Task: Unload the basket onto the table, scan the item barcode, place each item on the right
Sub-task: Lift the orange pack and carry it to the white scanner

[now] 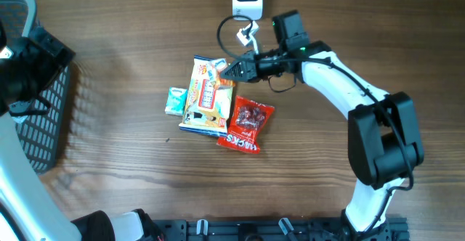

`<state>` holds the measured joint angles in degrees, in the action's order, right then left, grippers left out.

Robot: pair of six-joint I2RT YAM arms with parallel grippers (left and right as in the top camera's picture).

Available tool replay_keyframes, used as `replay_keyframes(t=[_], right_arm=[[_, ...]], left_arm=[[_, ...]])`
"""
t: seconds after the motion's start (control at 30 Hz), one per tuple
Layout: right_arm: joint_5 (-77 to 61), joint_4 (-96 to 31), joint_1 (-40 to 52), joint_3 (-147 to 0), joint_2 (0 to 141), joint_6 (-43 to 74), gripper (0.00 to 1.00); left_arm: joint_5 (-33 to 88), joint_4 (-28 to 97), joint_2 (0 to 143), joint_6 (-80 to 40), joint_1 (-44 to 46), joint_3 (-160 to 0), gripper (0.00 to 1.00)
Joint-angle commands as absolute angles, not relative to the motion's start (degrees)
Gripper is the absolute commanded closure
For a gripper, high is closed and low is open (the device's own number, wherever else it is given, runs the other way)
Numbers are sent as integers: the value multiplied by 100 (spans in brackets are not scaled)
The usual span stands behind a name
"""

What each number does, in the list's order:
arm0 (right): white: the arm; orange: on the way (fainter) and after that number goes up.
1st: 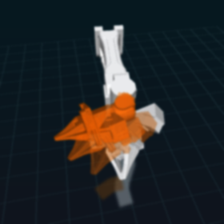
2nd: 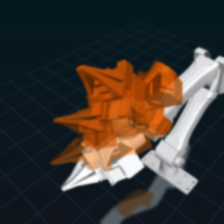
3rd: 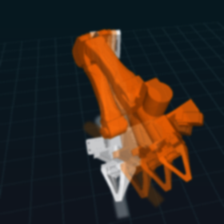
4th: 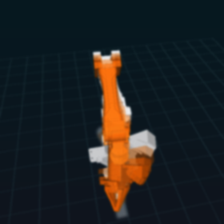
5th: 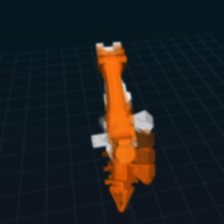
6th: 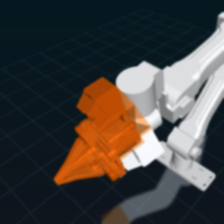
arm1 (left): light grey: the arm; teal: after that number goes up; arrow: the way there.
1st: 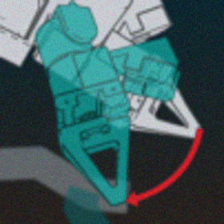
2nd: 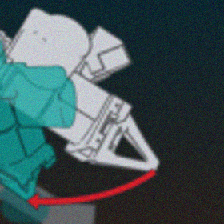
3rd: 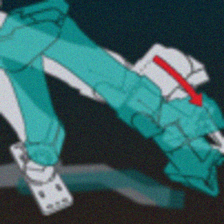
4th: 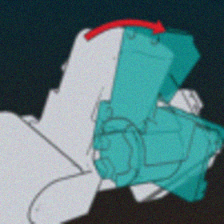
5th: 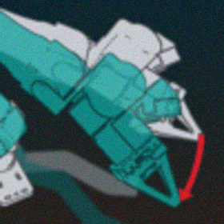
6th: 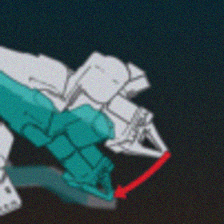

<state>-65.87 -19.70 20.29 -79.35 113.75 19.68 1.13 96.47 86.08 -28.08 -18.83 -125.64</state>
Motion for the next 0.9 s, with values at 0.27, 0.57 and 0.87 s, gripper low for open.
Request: replay_keyframes(t=[0.27, 0.57, 0.87], right_arm=[[-8838, 2571, 1406, -7915, 11273, 6908, 96], [-9032, 5334, 851, -7915, 11273, 9585, 96], [-9286, 5332, 849, -7915, 11273, 9312, 96]], left_arm=[[54, 9649, 8604, -2720, -1918, -12623, 0], [54, 9649, 8604, -2720, -1918, -12623, 0], [54, 9649, 8604, -2720, -1918, -12623, 0]])
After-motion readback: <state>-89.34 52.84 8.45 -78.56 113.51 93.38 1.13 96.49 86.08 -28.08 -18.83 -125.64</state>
